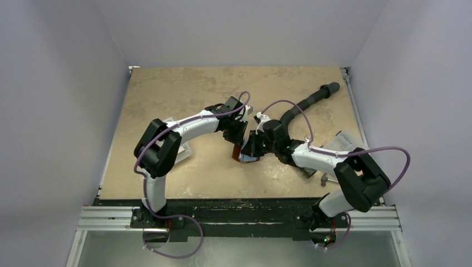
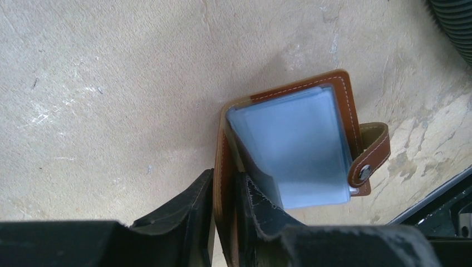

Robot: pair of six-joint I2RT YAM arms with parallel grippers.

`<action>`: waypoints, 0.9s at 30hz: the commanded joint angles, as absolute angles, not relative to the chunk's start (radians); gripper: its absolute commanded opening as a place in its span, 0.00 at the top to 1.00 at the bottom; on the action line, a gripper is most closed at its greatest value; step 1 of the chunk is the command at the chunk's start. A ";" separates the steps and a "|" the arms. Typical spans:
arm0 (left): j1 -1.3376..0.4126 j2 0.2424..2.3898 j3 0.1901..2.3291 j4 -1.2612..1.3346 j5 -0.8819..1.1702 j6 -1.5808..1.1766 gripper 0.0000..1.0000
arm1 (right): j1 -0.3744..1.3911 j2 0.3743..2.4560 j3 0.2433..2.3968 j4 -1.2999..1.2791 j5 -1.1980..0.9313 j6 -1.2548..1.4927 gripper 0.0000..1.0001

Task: Put the credit cards into the card holder
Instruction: Open the card holder at the center of the board.

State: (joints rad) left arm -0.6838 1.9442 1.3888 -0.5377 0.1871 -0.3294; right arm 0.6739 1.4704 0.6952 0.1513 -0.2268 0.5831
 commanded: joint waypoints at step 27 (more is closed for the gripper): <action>-0.577 1.815 1.412 -0.542 0.155 -0.298 0.55 | 0.598 1.706 0.723 0.494 -0.431 0.606 0.52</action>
State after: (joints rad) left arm -0.5877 1.8267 1.3895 -0.5625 0.1349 -0.3035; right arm 0.6075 1.7302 0.6830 0.4946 -0.4824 0.6281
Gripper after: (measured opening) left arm 0.471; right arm 0.475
